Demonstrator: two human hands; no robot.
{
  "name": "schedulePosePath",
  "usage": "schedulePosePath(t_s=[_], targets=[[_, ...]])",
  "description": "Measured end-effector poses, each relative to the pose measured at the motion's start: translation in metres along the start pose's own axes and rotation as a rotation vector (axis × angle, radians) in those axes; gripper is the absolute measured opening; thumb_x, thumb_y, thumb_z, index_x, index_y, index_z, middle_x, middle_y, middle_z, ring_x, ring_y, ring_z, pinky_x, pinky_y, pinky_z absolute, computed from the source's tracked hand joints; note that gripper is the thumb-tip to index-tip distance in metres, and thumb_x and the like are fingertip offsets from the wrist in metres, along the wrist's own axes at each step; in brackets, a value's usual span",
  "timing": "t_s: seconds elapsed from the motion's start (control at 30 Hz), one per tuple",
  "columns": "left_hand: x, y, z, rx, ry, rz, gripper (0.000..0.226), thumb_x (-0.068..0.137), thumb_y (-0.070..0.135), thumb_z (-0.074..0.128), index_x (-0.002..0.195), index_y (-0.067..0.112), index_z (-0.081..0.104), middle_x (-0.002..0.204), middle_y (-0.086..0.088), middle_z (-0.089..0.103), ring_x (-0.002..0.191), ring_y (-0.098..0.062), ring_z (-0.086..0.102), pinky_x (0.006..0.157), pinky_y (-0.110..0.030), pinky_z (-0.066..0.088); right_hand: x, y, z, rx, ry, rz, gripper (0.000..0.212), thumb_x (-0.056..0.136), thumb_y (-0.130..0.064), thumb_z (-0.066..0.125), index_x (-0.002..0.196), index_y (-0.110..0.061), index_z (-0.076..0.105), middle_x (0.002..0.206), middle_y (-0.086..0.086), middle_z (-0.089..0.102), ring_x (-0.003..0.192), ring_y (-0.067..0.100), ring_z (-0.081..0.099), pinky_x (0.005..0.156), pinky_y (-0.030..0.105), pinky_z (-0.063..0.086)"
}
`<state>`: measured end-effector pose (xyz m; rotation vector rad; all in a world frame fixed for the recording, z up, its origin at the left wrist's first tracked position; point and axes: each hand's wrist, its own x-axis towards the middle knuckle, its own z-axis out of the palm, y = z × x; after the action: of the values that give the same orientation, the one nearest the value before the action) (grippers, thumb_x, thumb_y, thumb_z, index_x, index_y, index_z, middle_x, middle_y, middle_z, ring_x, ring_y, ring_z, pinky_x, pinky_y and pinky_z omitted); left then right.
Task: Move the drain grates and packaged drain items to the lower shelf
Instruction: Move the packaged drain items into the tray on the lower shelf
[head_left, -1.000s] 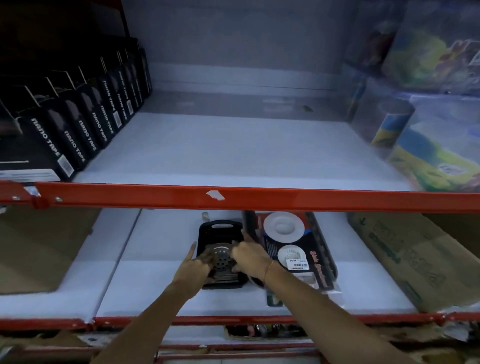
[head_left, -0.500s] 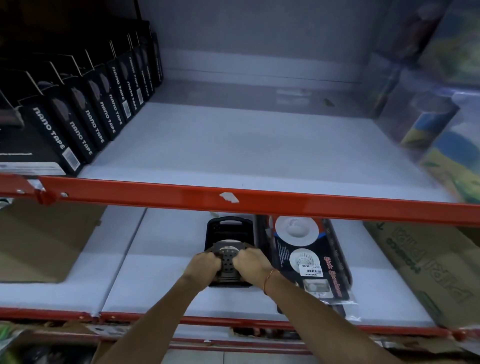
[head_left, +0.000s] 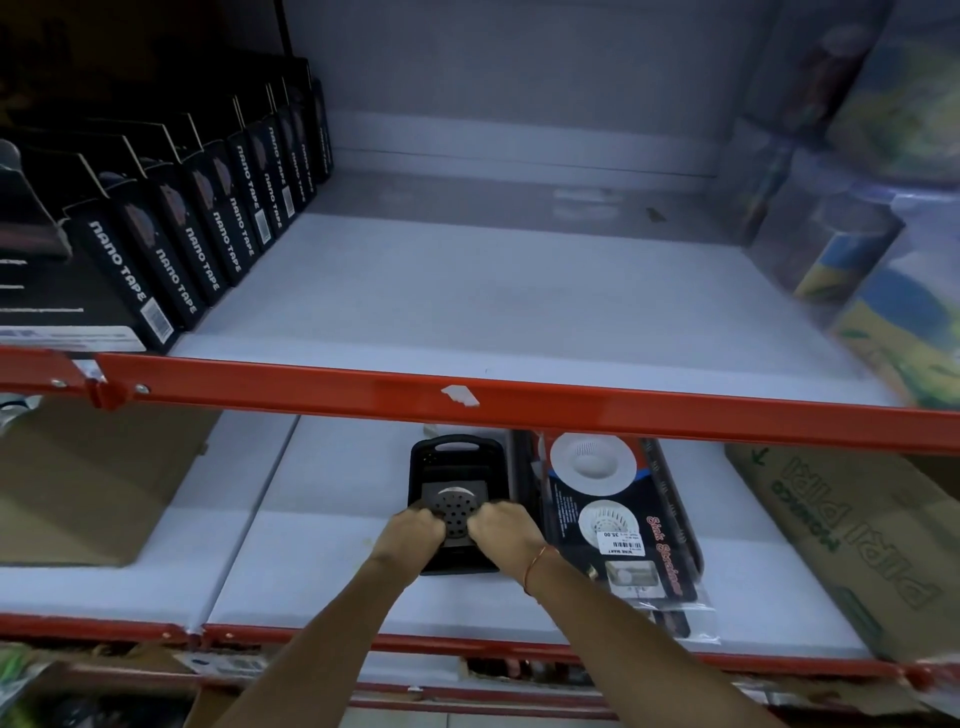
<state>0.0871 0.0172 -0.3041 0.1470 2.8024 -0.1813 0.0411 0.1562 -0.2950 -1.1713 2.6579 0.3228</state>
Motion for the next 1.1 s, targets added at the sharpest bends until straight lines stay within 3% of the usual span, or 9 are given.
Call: schedulePosePath(t_s=[0.13, 0.23, 0.37, 0.5, 0.6, 0.67, 0.8, 0.9, 1.1], targets=[[0.0, -0.002, -0.004, -0.094, 0.133, 0.041, 0.03, 0.1, 0.021, 0.046, 0.127, 0.013, 0.056, 0.13, -0.006, 0.061, 0.119, -0.022, 0.056, 0.098, -0.031, 0.049, -0.014, 0.014, -0.014, 0.123, 0.118, 0.032, 0.026, 0.096, -0.021, 0.051, 0.112, -0.004, 0.064, 0.113, 0.013, 0.068, 0.101, 0.03, 0.065, 0.085, 0.041, 0.055], [-0.004, 0.003, -0.017, -0.214, 0.252, 0.198, 0.055, 0.1, 0.04, 0.041, 0.149, 0.016, 0.035, 0.155, -0.003, 0.037, 0.145, -0.016, 0.03, 0.119, -0.029, 0.027, -0.042, 0.041, -0.033, 0.331, 0.256, 0.036, 0.047, 0.094, -0.043, 0.049, 0.129, -0.013, 0.058, 0.134, 0.006, 0.059, 0.119, 0.021, 0.059, 0.101, 0.036, 0.047], [-0.015, 0.027, -0.04, -0.369, 0.328, 0.427, 0.093, 0.086, 0.058, 0.054, 0.154, 0.013, 0.011, 0.16, 0.002, 0.001, 0.148, -0.007, -0.006, 0.118, -0.021, -0.007, -0.093, 0.085, -0.047, 0.603, 0.099, 0.012, 0.115, 0.065, -0.07, 0.066, 0.152, -0.014, 0.016, 0.16, -0.002, 0.011, 0.148, 0.013, 0.006, 0.121, 0.033, 0.013], [-0.022, 0.057, -0.042, -0.296, 0.214, 0.585, 0.121, 0.07, 0.069, 0.064, 0.154, 0.014, -0.003, 0.156, 0.006, -0.017, 0.146, -0.006, -0.018, 0.118, -0.026, -0.015, -0.133, 0.109, -0.026, 0.291, -0.145, 0.017, 0.151, 0.046, -0.076, 0.072, 0.149, -0.016, -0.021, 0.152, -0.003, -0.031, 0.142, 0.016, -0.029, 0.119, 0.039, -0.011], [-0.021, 0.075, -0.038, -0.208, 0.195, 0.635, 0.113, 0.075, 0.066, 0.063, 0.155, 0.013, 0.002, 0.161, 0.002, -0.01, 0.145, -0.006, -0.017, 0.119, -0.027, -0.013, -0.15, 0.106, -0.009, 0.142, -0.187, 0.033, 0.141, 0.057, -0.059, 0.079, 0.151, -0.009, -0.013, 0.155, 0.003, -0.027, 0.145, 0.021, -0.022, 0.12, 0.037, -0.003], [-0.019, 0.081, -0.039, -0.196, 0.191, 0.629, 0.096, 0.084, 0.059, 0.058, 0.155, 0.012, 0.012, 0.163, -0.001, 0.0, 0.147, -0.006, -0.01, 0.12, -0.027, -0.008, -0.154, 0.104, -0.008, 0.127, -0.149, 0.041, 0.121, 0.067, -0.045, 0.078, 0.153, -0.009, 0.0, 0.161, 0.008, -0.009, 0.149, 0.023, -0.002, 0.12, 0.036, 0.017], [-0.01, 0.085, -0.053, -0.177, 0.212, 0.555, 0.07, 0.097, 0.048, 0.045, 0.153, 0.014, 0.021, 0.163, -0.001, 0.01, 0.15, -0.011, 0.01, 0.123, -0.026, 0.005, -0.151, 0.115, -0.022, 0.045, 0.026, 0.018, 0.076, 0.077, -0.034, 0.067, 0.145, -0.016, 0.037, 0.158, 0.004, 0.024, 0.138, 0.023, 0.037, 0.1, 0.039, 0.047], [-0.001, 0.088, -0.058, -0.104, 0.241, 0.511, 0.056, 0.103, 0.036, 0.038, 0.152, 0.013, 0.024, 0.163, -0.003, 0.014, 0.149, -0.013, 0.017, 0.123, -0.029, 0.013, -0.143, 0.121, -0.018, 0.002, 0.069, 0.032, 0.064, 0.086, -0.04, 0.062, 0.143, -0.022, 0.04, 0.156, -0.001, 0.029, 0.131, 0.024, 0.046, 0.098, 0.04, 0.048], [0.012, 0.097, -0.039, 0.007, 0.193, 0.468, 0.054, 0.104, 0.031, 0.034, 0.152, 0.01, 0.023, 0.163, -0.007, 0.014, 0.15, -0.018, 0.017, 0.122, -0.034, 0.016, -0.133, 0.122, 0.013, 0.046, 0.003, 0.072, 0.057, 0.094, -0.029, 0.054, 0.147, -0.024, 0.033, 0.161, -0.003, 0.015, 0.141, 0.019, 0.033, 0.106, 0.038, 0.042]])
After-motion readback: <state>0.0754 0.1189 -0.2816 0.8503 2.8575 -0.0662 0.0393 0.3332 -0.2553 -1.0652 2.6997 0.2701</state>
